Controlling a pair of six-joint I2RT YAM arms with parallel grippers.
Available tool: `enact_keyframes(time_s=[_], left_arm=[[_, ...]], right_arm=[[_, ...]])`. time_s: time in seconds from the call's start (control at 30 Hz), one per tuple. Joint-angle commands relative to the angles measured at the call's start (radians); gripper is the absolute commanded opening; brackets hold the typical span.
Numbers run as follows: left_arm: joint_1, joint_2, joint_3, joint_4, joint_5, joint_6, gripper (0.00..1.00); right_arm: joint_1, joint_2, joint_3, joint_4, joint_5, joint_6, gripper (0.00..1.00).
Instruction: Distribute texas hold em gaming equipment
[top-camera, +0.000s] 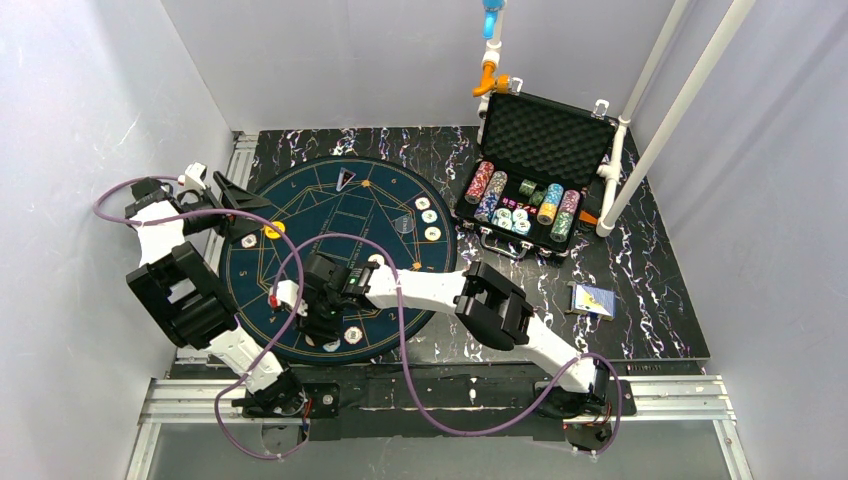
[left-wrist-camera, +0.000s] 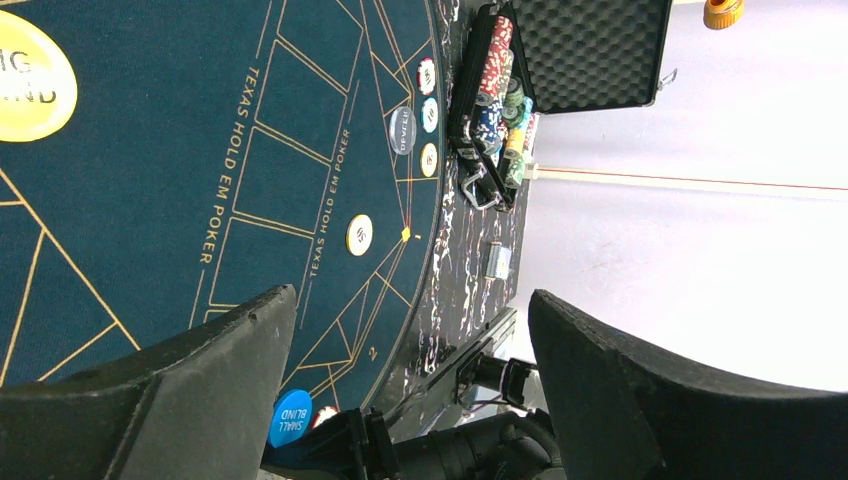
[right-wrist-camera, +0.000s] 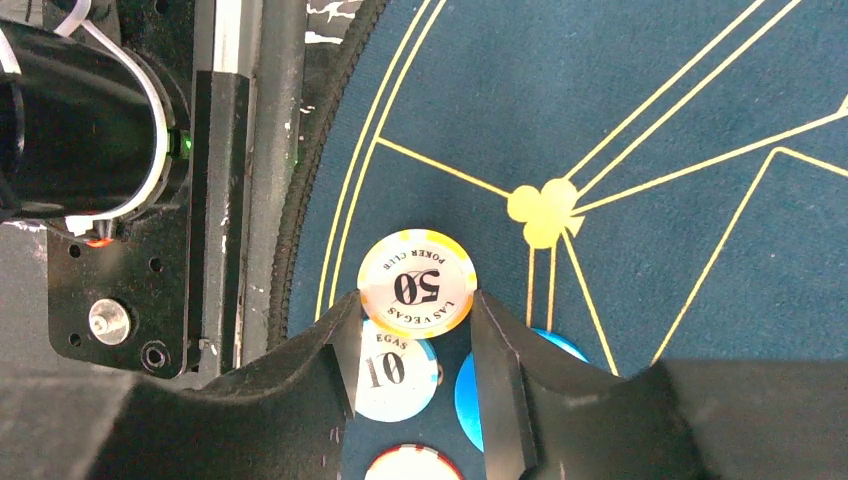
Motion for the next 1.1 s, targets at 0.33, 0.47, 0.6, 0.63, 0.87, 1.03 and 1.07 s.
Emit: enact_keyframes(time_s=[0.33, 0.47, 0.6, 0.63, 0.87, 1.03, 1.07], left_arm=[[0.010, -0.016, 0.008, -0.049, 0.037, 0.036, 0.85], [0.010, -0.015, 0.007, -0.049, 0.036, 0.036, 0.85], [0.010, -0.015, 0.009, -0.051, 0.036, 0.036, 0.85], [0.009, -0.014, 0.010, -0.051, 0.037, 0.036, 0.85], [0.010, -0.013, 0.036, -0.059, 0.051, 0.037, 0.84], [-0.009, -0.008, 0.087, -0.080, 0.069, 0.058, 0.83], [-0.021, -0.012, 0.095, -0.086, 0.064, 0.069, 0.83]], right_arm=[[0.016, 0.004, 0.089, 0.007, -0.024, 0.002, 0.55], [0.020, 0.000, 0.099, -0.006, -0.034, 0.005, 0.69], [0.019, -0.020, 0.080, -0.010, -0.036, 0.005, 0.73], [0.019, -0.030, 0.070, -0.006, -0.037, 0.004, 0.73], [-0.041, -0.148, -0.063, 0.010, -0.035, 0.009, 0.73], [-0.137, -0.274, -0.242, 0.033, -0.008, 0.000, 0.74], [-0.164, -0.298, -0.257, 0.034, -0.006, -0.001, 0.74]])
